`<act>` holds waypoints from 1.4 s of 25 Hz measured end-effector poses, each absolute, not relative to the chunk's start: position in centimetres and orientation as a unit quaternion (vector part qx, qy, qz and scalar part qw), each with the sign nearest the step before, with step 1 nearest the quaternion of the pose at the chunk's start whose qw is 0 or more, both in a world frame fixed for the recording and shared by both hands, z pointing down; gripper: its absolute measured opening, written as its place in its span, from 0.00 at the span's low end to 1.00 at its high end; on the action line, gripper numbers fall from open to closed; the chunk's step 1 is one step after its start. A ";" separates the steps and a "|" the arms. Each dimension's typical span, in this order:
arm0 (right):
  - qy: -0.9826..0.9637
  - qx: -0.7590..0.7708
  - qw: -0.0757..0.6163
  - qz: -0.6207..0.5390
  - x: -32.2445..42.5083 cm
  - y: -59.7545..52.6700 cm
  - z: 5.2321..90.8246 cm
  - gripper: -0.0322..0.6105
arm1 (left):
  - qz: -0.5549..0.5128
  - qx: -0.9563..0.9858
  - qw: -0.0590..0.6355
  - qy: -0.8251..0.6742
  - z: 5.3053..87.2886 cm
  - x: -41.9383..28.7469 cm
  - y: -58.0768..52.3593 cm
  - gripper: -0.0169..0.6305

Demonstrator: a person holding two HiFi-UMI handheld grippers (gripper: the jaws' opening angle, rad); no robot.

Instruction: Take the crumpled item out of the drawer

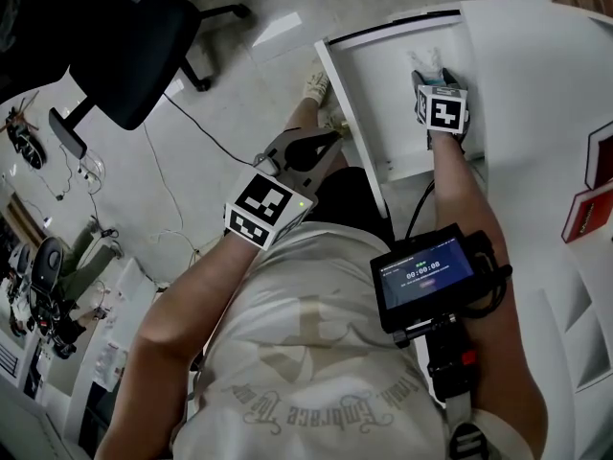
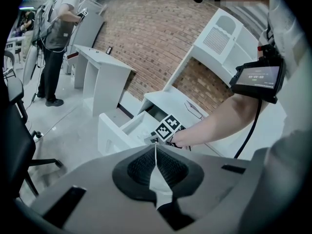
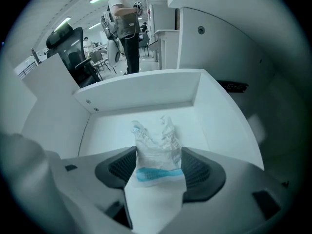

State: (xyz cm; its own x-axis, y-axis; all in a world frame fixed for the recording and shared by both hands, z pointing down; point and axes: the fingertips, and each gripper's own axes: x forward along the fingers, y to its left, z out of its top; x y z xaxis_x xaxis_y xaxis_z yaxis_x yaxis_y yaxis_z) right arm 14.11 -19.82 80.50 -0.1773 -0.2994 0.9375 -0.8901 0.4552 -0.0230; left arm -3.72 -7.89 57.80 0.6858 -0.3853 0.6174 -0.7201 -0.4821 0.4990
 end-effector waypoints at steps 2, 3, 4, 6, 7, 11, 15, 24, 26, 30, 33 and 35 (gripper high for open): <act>-0.701 0.423 0.484 0.308 14.1 -19.9 80.7 0.50 | 0.216 0.832 0.387 -0.333 57.9 -3.8 -8.0 0.07; -0.700 0.425 0.484 0.309 14.2 -19.9 80.8 0.50 | 0.217 0.832 0.387 -0.333 58.0 -3.9 -8.0 0.07; -0.700 0.425 0.484 0.310 14.2 -19.9 80.8 0.49 | 0.218 0.831 0.388 -0.334 58.0 -4.0 -8.1 0.07; -0.701 0.421 0.484 0.310 14.1 -19.9 80.8 0.48 | 0.219 0.830 0.389 -0.335 58.1 -4.1 -8.1 0.07; -0.702 0.420 0.485 0.310 14.1 -19.9 80.8 0.46 | 0.219 0.830 0.389 -0.335 58.1 -4.1 -8.2 0.07; -0.702 0.415 0.488 0.312 14.0 -19.9 81.0 0.42 | 0.220 0.828 0.393 -0.334 58.3 -4.0 -8.2 0.07; -0.698 0.411 0.497 0.311 14.0 -19.8 80.9 0.39 | 0.220 0.829 0.393 -0.331 58.3 -3.9 -8.1 0.07; -0.706 0.415 0.482 0.312 13.1 -19.1 79.8 0.34 | 0.219 0.830 0.388 -0.335 57.7 -4.4 -7.5 0.07; -0.708 0.414 0.480 0.312 12.8 -18.9 79.7 0.34 | 0.219 0.831 0.386 -0.335 57.6 -4.4 -7.3 0.07; -0.711 0.413 0.477 0.311 12.5 -18.5 79.2 0.34 | 0.216 0.834 0.383 -0.333 57.5 -4.2 -6.9 0.07; -0.712 0.411 0.477 0.309 12.4 -18.0 78.8 0.33 | 0.211 0.838 0.377 -0.333 57.1 -4.1 -6.7 0.07; -0.714 0.411 0.477 0.308 12.6 -17.8 78.5 0.33 | 0.209 0.840 0.374 -0.334 57.0 -3.9 -6.6 0.07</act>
State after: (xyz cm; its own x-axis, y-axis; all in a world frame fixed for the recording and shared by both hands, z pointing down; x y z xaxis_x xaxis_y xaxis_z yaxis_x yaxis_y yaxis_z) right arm 12.56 -17.78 78.55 -0.2083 -0.2934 0.9330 -0.8796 0.4734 -0.0475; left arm -3.91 -6.59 57.00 0.6900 -0.4037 0.6007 -0.7166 -0.4977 0.4887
